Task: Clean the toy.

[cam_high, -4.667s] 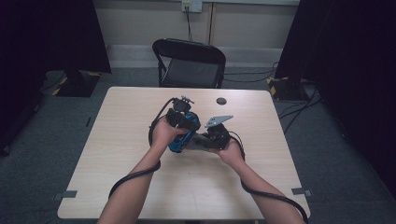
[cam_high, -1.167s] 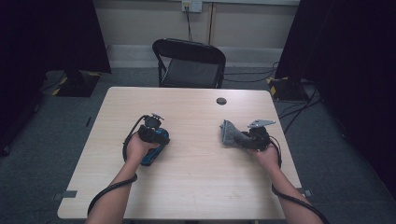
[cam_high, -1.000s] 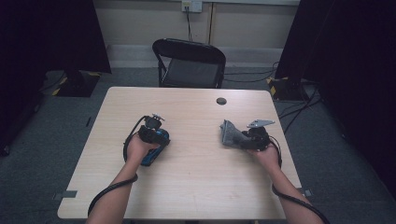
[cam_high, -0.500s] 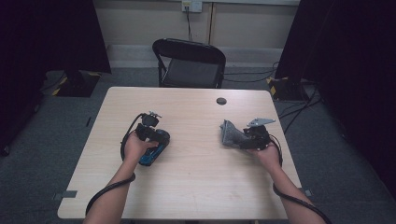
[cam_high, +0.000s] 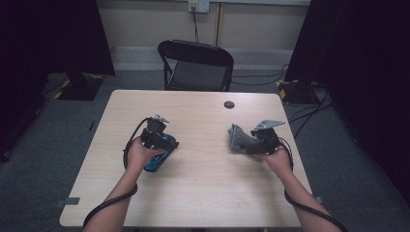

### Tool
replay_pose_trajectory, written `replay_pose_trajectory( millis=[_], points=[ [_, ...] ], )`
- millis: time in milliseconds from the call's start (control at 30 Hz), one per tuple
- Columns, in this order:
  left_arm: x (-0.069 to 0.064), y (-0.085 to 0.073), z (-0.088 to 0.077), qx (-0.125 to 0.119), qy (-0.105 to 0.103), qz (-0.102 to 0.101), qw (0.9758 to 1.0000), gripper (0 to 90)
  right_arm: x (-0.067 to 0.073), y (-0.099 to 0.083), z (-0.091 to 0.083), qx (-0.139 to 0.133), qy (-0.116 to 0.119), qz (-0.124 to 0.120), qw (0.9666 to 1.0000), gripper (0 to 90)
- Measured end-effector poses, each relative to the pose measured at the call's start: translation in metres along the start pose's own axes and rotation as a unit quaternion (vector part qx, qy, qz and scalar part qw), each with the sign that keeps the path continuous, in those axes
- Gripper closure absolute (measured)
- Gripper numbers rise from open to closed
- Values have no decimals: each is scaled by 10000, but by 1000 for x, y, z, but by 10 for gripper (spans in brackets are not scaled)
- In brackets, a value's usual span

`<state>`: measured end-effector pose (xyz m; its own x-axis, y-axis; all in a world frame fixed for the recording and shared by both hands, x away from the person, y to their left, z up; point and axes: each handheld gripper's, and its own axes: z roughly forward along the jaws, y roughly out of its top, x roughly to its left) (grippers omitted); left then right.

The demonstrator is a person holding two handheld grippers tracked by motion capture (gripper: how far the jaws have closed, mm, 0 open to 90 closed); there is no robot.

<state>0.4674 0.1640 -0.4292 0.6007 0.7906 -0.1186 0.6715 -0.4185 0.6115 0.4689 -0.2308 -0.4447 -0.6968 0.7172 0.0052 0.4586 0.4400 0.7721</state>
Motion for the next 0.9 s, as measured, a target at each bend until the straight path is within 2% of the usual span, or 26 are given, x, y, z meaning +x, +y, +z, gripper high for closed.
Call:
replay_pose_trajectory(
  millis=[267, 500, 533, 667, 767, 900],
  points=[
    [-14, 1, -5, -96, -209, 147, 9996, 207, 11, 4, -3, -18, 173, -44, 9998, 191],
    [-35, 0, -4, -240, -473, 413, 9977, 214, 25, 4, -2, -30, 348, -216, 9992, 171],
    [-37, -1, -4, -245, -507, 398, 9976, 215, 28, 4, -3, -21, 371, -233, 9990, 170],
    [-43, -3, -2, -222, -561, 463, 9971, 216, 33, 4, -5, -64, 423, -293, 9987, 166],
    [-51, -8, 1, -169, -632, 620, 9959, 217, 39, 2, -6, -81, 514, -344, 9981, 162],
    [-54, -13, 6, -141, -720, 648, 9952, 220, 47, -1, -6, -54, 589, -387, 9975, 157]
  ],
)
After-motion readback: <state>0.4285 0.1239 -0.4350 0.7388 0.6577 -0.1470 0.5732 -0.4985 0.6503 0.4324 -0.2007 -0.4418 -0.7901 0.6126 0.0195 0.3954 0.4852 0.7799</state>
